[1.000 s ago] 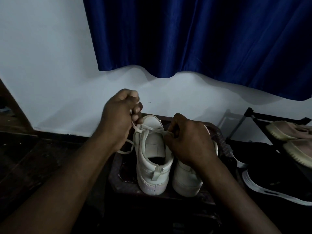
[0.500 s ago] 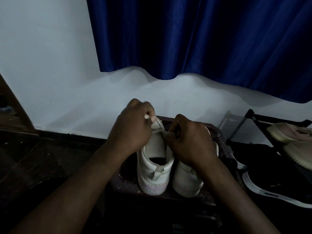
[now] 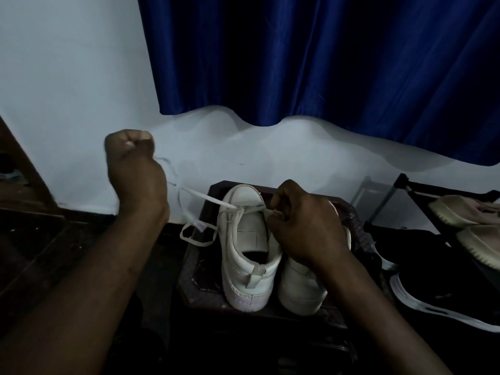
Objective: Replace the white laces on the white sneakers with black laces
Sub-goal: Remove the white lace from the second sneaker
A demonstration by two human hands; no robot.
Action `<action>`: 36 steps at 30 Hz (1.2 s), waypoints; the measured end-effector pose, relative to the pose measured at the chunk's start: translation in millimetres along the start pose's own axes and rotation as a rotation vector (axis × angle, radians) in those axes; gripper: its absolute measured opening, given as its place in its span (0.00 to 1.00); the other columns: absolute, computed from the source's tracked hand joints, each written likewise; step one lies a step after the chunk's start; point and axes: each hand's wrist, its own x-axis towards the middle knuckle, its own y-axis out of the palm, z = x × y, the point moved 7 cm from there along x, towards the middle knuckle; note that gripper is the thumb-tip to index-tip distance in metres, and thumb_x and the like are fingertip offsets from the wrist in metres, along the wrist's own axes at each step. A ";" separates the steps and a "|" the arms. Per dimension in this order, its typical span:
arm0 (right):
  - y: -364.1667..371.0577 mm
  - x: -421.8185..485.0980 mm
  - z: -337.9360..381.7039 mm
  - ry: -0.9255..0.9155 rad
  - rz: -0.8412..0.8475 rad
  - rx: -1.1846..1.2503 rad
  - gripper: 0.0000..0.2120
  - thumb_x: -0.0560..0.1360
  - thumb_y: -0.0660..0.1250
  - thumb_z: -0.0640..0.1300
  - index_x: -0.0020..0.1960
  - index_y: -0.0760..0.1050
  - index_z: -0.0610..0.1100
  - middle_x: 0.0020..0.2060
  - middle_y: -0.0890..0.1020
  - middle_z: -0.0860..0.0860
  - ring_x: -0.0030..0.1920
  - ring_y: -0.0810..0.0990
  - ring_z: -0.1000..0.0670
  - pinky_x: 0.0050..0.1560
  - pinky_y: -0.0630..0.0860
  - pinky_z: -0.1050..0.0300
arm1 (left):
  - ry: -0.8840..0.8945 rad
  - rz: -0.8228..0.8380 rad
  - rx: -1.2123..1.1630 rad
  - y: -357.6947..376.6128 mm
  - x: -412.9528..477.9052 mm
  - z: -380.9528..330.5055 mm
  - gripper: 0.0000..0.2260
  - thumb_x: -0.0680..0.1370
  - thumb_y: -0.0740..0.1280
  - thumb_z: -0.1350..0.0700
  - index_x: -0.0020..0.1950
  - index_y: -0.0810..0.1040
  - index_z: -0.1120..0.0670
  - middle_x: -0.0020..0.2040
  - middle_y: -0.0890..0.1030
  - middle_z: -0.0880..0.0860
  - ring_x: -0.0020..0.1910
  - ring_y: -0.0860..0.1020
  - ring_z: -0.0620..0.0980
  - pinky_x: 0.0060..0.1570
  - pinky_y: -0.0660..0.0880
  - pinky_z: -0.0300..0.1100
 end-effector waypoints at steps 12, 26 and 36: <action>1.1 -4.8 27.8 -0.242 0.095 -0.025 0.25 0.72 0.68 0.33 0.62 0.77 0.56 0.42 0.72 0.70 0.56 0.76 0.54 0.53 0.68 0.55 | 0.303 0.853 0.742 49.6 -47.0 16.7 0.06 0.78 0.73 0.57 0.46 0.85 0.44 0.43 0.84 0.39 0.45 0.79 0.33 0.43 0.70 0.27; 16.2 1.7 26.3 -0.301 0.169 -0.132 0.21 0.75 0.69 0.52 0.67 0.71 0.58 0.44 0.79 0.61 0.53 0.73 0.50 0.56 0.71 0.47 | 0.293 0.959 1.119 58.2 -86.7 27.7 0.34 0.57 0.61 0.28 0.60 0.77 0.38 0.54 0.75 0.43 0.56 0.77 0.50 0.56 0.78 0.52; 15.3 1.6 25.4 -0.299 0.154 -0.177 0.12 0.75 0.65 0.52 0.55 0.82 0.59 0.51 0.84 0.57 0.58 0.78 0.47 0.55 0.75 0.47 | 0.116 0.789 1.003 50.5 -76.3 35.5 0.09 0.66 0.74 0.42 0.38 0.83 0.46 0.34 0.83 0.45 0.40 0.83 0.49 0.44 0.80 0.45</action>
